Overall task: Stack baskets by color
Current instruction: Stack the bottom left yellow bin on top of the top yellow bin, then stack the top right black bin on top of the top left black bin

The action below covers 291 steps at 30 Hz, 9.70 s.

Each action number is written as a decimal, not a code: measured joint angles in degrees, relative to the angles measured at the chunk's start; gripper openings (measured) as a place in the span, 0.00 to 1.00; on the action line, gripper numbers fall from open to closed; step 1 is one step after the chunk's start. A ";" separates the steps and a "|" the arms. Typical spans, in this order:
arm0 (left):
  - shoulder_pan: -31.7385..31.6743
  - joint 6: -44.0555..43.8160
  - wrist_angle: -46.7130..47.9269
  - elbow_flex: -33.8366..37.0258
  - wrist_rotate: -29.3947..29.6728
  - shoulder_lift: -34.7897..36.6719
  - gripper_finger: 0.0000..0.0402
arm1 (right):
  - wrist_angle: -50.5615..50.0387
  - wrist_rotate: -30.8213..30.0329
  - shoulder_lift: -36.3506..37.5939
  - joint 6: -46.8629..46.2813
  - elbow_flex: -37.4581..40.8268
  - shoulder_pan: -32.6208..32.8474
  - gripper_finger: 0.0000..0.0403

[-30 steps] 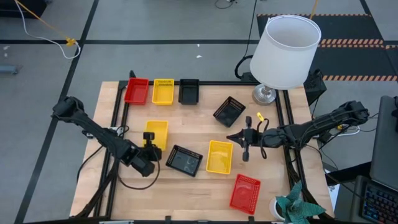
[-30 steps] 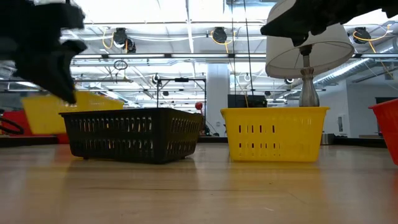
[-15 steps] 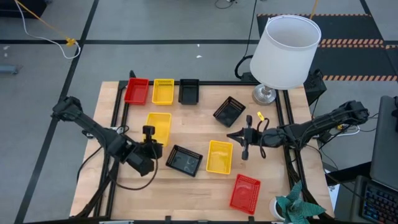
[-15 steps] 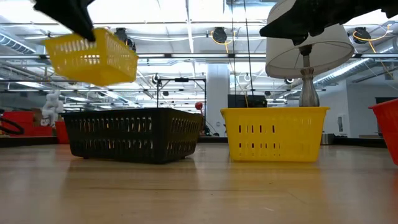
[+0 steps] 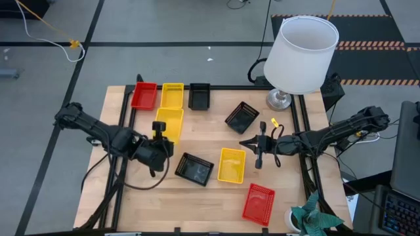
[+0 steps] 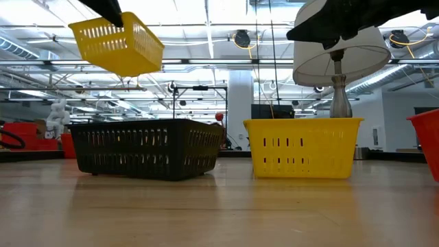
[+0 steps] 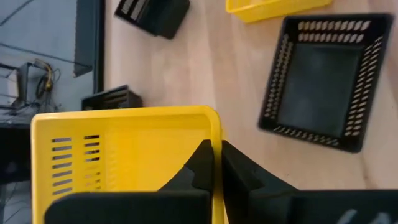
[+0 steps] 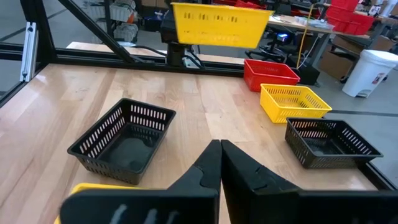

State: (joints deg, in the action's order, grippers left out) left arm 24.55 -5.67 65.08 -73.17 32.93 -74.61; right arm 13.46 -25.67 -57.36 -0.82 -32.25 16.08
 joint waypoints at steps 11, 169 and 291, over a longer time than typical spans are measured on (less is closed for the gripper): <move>-7.83 7.72 5.34 -6.27 -0.92 0.04 0.02 | 0.01 0.15 0.00 0.00 0.00 0.00 0.00; -28.85 15.66 -55.67 30.57 -18.99 11.17 0.40 | -55.76 3.41 -27.69 -12.00 -44.24 -14.62 0.00; -27.82 10.38 -50.12 31.43 -24.77 15.76 0.40 | -59.60 -0.26 -48.30 6.04 -57.47 -19.58 0.02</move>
State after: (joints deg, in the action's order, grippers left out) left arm -3.27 4.71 14.96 -41.74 8.16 -58.85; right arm -46.13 -25.93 -105.67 5.22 -89.72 -3.51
